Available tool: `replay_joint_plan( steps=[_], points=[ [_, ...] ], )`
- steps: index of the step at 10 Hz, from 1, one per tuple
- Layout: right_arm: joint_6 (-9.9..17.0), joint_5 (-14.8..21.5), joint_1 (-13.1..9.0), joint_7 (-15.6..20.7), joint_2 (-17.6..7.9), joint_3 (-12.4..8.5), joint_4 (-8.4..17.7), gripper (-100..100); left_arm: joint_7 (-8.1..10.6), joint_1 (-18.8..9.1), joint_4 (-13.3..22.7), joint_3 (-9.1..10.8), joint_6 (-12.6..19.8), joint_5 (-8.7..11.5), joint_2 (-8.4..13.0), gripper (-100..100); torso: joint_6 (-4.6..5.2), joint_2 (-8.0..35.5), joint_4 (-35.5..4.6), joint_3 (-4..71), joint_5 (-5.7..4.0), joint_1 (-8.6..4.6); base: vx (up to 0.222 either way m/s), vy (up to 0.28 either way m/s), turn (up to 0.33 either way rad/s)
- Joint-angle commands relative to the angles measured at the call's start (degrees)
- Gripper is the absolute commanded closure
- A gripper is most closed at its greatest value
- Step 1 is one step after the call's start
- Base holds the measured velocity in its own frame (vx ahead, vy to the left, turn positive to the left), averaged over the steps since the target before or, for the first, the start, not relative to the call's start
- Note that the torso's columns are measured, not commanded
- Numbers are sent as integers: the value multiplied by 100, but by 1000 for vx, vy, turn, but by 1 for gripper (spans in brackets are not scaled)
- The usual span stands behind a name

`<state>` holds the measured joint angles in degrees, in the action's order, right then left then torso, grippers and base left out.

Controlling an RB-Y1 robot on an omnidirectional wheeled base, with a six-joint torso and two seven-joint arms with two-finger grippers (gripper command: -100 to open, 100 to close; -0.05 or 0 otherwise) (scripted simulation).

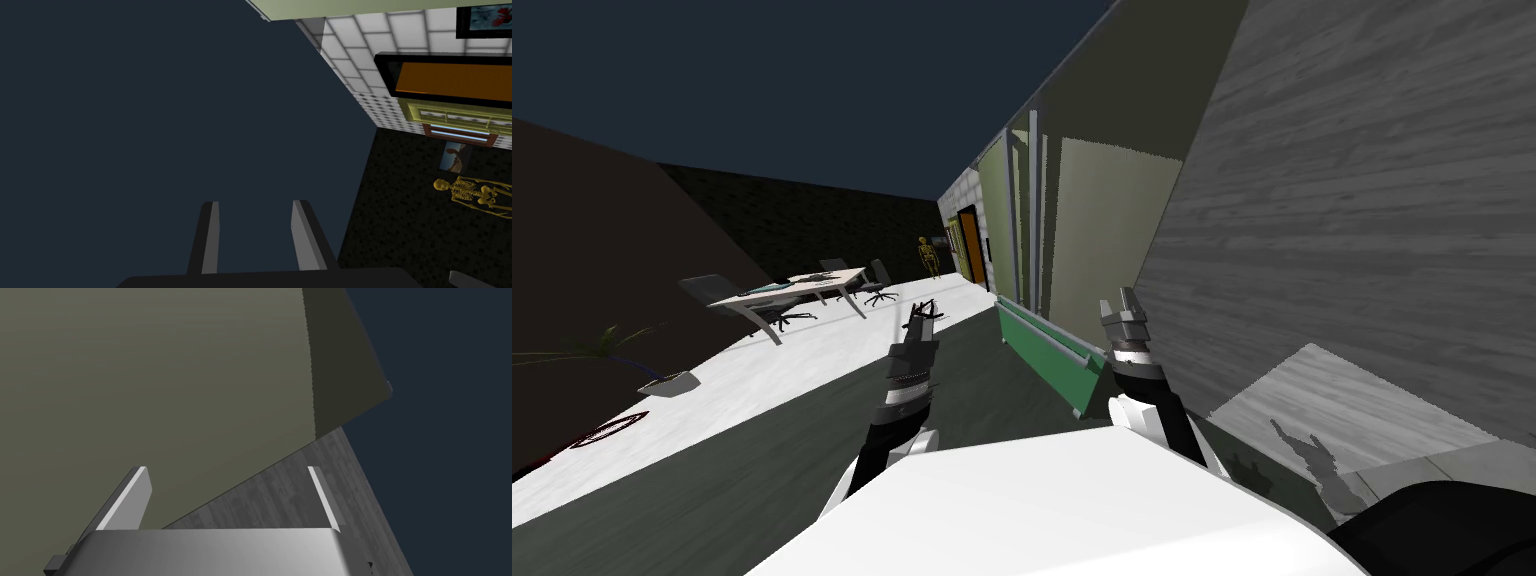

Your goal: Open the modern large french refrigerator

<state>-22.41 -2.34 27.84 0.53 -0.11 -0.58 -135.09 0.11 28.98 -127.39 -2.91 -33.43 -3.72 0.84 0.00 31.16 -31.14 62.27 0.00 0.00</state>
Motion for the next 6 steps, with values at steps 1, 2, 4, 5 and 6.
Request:
replay_joint_plan(
  steps=[1, 2, 4, 5, 6],
  points=[
    [0, 0, 0, 0, 0, 0, 0, 0, 0, 0, 0, 0, 0, 0, 0, 0, 0, 423, -423, 846, 0, 0, 0, 0, 0],
    [-52, -25, -89, 237, -188, 7, 144, -100, 0, 0, 0, 0, 0, 0, 0, 0, 0, 846, -846, 1692, 0, 0, 31, 37, -49],
    [-131, -61, -218, 549, -362, 18, 354, -100, 0, 2, 2, -1, 0, 0, -1, 0, 0, 1080, -1087, 2206, 5, 16, 53, 72, -86],
    [-131, -61, -218, 589, -362, 18, 354, -100, 0, 2, 3, -1, 0, 0, -1, 0, -1, 1096, -1104, 2231, 4, 13, 43, 58, -27],
    [-183, -84, -301, 818, -443, 24, 490, -100, 0, 1, 3, -1, 0, 0, -1, 0, 0, 1110, -1112, 2230, 0, -1, 55, 50, -61]
  ],
)
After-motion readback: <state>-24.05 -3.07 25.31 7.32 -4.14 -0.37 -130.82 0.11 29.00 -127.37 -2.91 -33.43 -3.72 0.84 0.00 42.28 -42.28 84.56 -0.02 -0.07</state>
